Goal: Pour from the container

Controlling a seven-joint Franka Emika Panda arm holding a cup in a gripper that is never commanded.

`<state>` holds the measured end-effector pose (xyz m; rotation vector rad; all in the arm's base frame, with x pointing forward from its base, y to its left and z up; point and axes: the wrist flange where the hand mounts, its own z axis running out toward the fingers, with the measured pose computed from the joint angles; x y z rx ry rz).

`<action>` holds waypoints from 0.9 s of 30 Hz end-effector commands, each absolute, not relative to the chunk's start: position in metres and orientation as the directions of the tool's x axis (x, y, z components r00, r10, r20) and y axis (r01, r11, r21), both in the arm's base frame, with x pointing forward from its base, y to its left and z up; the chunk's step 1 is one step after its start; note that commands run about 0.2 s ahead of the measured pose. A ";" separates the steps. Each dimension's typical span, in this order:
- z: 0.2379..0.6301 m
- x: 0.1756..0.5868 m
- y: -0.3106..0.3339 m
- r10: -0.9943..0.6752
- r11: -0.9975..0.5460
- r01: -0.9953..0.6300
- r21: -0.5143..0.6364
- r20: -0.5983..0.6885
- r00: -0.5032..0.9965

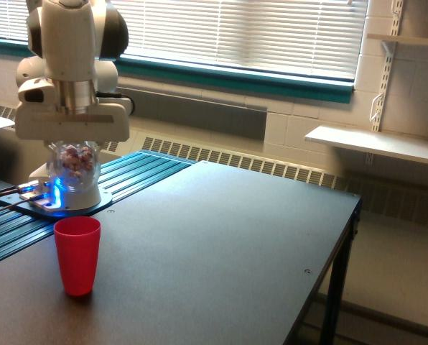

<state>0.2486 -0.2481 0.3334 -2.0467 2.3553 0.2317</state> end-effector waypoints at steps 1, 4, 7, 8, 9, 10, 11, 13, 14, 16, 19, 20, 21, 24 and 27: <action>0.331 0.261 -0.245 -0.983 0.102 -0.987 0.126 -0.141 -0.119; 0.331 0.264 -0.248 -0.982 0.103 -0.986 0.131 -0.146 -0.122; 0.332 0.266 -0.252 -0.979 0.117 -0.985 0.129 -0.151 -0.136; 0.332 0.267 -0.253 -0.979 0.118 -0.985 0.127 -0.152 -0.137; 0.333 0.268 -0.255 -0.978 0.122 -0.985 0.123 -0.154 -0.140; 0.333 0.269 -0.256 -0.978 0.125 -0.985 0.120 -0.155 -0.143; 0.333 0.269 -0.257 -0.977 0.125 -0.985 0.118 -0.157 -0.142; 0.333 0.270 -0.258 -0.978 0.117 -0.986 0.123 -0.158 -0.135; 0.333 0.270 -0.259 -0.979 0.111 -0.985 0.131 -0.158 -0.131; 0.335 0.270 -0.262 -0.980 0.104 -0.986 0.134 -0.153 -0.124; 0.340 0.270 -0.267 -0.981 0.112 -0.986 0.127 -0.145 -0.130; 0.342 0.270 -0.268 -0.981 0.112 -0.986 0.121 -0.146 -0.129; 0.343 0.270 -0.269 -0.981 0.110 -0.987 0.118 -0.148 -0.127; 0.342 0.269 -0.268 -0.980 0.107 -0.986 0.127 -0.156 -0.126; 0.340 0.268 -0.268 -0.978 0.111 -0.986 0.124 -0.164 -0.131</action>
